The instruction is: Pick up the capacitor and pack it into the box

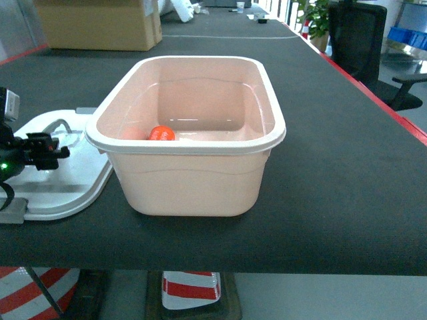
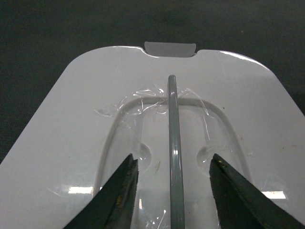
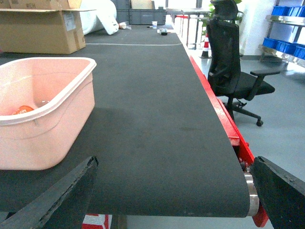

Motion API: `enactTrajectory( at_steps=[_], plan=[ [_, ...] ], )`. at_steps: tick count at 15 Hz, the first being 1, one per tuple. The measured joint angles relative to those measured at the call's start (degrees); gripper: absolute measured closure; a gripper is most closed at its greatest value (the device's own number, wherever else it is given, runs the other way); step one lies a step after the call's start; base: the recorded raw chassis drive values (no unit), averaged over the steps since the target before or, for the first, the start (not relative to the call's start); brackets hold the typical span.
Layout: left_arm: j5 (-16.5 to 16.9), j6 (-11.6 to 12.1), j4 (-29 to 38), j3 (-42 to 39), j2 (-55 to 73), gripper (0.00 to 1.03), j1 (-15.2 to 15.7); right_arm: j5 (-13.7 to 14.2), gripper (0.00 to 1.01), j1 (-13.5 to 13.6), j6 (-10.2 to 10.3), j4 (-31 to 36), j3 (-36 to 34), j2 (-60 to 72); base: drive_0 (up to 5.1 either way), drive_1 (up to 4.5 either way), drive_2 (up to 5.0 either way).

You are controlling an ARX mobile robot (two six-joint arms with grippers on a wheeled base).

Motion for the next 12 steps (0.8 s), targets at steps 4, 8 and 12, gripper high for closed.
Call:
enactTrajectory(
  at_steps=[4,8,12],
  plan=[
    [-0.9,0.5,3.6,-1.2,0.8,1.01,0.2,0.0,0.03,0.0,0.0,0.0,0.0,0.0,0.0,0.00,0.0],
    [-2.8,-0.5,2.4,-3.2,-1.8,1.01,0.5,0.0,0.03,0.0,0.0,0.0,0.0,0.0,0.0,0.00,0.0],
    [-7.5,-5.0,-11.0,-7.5,-20.1,1.01,4.0,0.0,0.03,0.0,0.0,0.0,0.0,0.0,0.0,0.00,0.0]
  ],
)
